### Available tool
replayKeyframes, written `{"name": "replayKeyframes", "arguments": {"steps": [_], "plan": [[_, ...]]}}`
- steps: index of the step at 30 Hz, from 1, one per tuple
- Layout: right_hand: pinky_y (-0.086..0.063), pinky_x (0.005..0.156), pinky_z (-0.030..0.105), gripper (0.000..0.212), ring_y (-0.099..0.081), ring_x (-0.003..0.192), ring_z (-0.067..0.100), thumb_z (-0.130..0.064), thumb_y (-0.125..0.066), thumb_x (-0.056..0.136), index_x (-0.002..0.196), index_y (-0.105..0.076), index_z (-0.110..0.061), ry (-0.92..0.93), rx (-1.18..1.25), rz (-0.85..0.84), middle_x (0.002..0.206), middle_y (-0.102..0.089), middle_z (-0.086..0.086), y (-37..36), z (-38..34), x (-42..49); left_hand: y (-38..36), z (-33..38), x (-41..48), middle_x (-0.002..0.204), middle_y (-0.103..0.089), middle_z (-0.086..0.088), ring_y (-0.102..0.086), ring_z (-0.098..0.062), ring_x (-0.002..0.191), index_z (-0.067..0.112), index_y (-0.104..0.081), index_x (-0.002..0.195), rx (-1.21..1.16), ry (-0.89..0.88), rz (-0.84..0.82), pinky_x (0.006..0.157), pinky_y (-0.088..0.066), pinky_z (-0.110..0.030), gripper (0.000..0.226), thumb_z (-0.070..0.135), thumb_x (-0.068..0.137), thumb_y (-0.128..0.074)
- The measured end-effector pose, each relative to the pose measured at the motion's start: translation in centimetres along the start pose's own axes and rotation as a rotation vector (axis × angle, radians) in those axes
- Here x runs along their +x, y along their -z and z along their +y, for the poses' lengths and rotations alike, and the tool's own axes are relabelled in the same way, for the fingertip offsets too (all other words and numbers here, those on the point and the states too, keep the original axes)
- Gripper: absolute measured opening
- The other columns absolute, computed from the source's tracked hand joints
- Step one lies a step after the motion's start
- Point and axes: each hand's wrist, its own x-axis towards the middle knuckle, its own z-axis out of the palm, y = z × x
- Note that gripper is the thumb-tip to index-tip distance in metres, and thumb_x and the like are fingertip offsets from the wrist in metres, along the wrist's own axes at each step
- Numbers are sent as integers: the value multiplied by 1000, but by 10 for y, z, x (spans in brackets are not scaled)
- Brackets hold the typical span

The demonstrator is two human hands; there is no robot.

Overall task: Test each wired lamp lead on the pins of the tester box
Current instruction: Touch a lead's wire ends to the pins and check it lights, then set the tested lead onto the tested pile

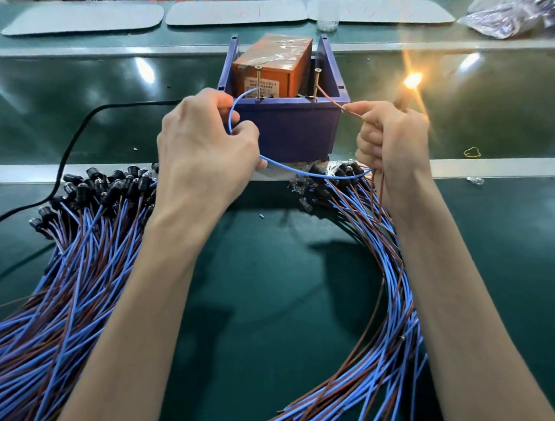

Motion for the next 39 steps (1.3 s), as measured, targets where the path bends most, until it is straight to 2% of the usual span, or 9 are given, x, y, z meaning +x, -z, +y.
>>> {"name": "replayKeyframes", "arguments": {"steps": [13, 18, 20, 23, 26, 29, 34, 37, 39], "plan": [[-15, 35, 17, 29, -18, 37, 5, 4, -37, 87, 77, -63, -3, 33, 5, -4, 40, -28, -10, 2, -1, -1, 2, 2, -2, 70, -57, 19, -71, -25, 79, 18, -64, 100, -24, 19, -17, 82, -54, -39, 23, 17, 81, -51], [-15, 35, 17, 30, -18, 37, 5, 4, -36, 88, 76, -63, -3, 22, -10, -23, 40, -27, -10, 3, -1, -3, 3, 2, -3, 78, -60, 19, -71, -21, 78, 18, -64, 107, -32, 34, -43, 84, -54, -38, 26, 18, 83, -52], [-15, 35, 16, 31, -16, 36, 5, 3, -36, 87, 75, -64, -3, 4, -32, -90, 40, -26, -10, 4, -4, -3, 3, 1, -3, 84, -64, 16, -70, -8, 65, 21, -62, 107, -14, 33, -82, 81, -54, -28, 25, 17, 84, -53], [-14, 34, 14, 35, -16, 36, 4, 4, -34, 88, 73, -64, -4, -22, -123, -251, 39, -26, -9, 4, -9, -5, 4, 1, -4, 88, -65, 12, -63, 2, 47, 26, -58, 108, 5, 24, -175, 61, -46, -7, 27, 15, 84, -51], [-14, 35, 15, 36, -17, 36, 4, 6, -34, 88, 74, -65, -6, -41, -242, -362, 39, -31, -9, 3, -10, -9, 7, 3, -6, 90, -64, 13, -63, 2, 48, 29, -54, 114, 29, 1, -238, 64, -45, -8, 34, 15, 84, -49], [-14, 38, 18, 34, -20, 40, 6, 5, -37, 90, 79, -67, -7, -36, -340, -390, 41, -36, -8, 1, -7, -11, 8, 6, -7, 92, -65, 12, -66, -2, 57, 30, -54, 119, 56, -22, -250, 77, -50, -22, 39, 14, 83, -50], [-24, 38, 16, 27, -34, 40, 5, 3, -41, 92, 88, -65, -9, -35, -369, -305, 46, -47, -6, -1, -6, -9, 12, 5, -7, 92, -67, 11, -65, 4, 65, 27, -59, 110, 133, -50, -282, 69, -44, -15, 33, 11, 83, -50], [-33, 41, 15, 25, -43, 44, 7, -1, -41, 96, 97, -64, -8, -62, -344, -306, 52, -56, -3, 0, -7, -9, 21, 6, -8, 78, -72, 10, -63, 9, 55, 24, -65, 95, 142, -93, -430, 63, -48, -16, 19, 15, 85, -52], [-40, 45, 13, 25, -53, 47, 7, -13, -39, 101, 102, -64, -11, -105, -401, -394, 59, -65, -2, 2, -9, -11, 26, 8, -11, 74, -74, 11, -61, 12, 53, 24, -65, 97, 290, -140, -720, 71, -53, -21, 16, 29, 88, -52]]}}
